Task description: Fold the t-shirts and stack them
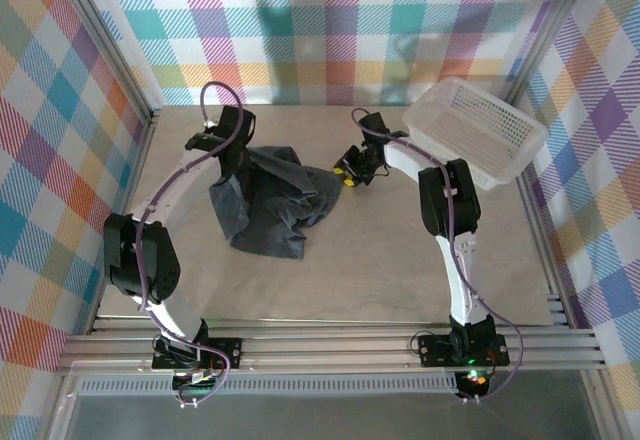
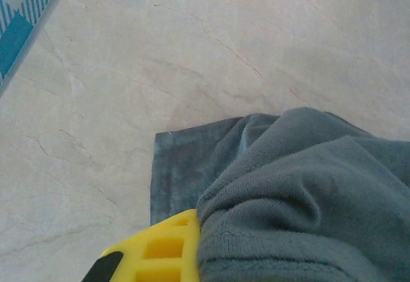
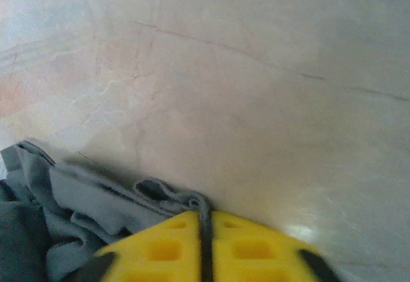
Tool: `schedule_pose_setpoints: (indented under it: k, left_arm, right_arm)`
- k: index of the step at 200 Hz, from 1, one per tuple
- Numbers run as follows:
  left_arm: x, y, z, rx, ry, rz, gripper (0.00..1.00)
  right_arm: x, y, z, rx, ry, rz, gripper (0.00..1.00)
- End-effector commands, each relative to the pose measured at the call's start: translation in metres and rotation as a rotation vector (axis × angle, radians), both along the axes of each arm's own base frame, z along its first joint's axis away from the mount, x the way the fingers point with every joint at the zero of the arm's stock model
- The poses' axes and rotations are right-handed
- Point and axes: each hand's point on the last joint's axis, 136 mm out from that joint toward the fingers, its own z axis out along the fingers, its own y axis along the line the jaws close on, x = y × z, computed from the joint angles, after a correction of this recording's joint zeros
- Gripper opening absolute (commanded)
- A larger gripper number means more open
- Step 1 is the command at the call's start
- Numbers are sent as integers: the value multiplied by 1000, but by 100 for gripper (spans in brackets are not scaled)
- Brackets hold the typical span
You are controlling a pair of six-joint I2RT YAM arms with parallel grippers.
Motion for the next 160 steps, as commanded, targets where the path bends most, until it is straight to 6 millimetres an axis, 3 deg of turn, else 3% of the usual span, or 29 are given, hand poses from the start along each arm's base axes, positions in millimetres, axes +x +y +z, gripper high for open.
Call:
schedule_pose_setpoints:
  k: [1, 13, 39, 74, 118, 160]
  left_arm:
    - [3, 10, 26, -68, -95, 42, 0]
    - [5, 12, 34, -94, -120, 52, 0]
    - [10, 14, 56, -140, -187, 53, 0]
    - [16, 15, 101, -200, -340, 49, 0]
    - [16, 24, 157, -270, -530, 70, 0]
    - [3, 21, 217, -333, -717, 19, 0]
  right_arm:
    - [7, -3, 9, -43, -48, -14, 0]
    - [13, -14, 29, -83, -113, -22, 0]
    - [30, -36, 94, -136, -294, -28, 0]
    - [41, -65, 177, -166, -486, -28, 0]
    - [38, -85, 261, -197, -686, -14, 0]
    - [28, -107, 334, -220, -856, -60, 0]
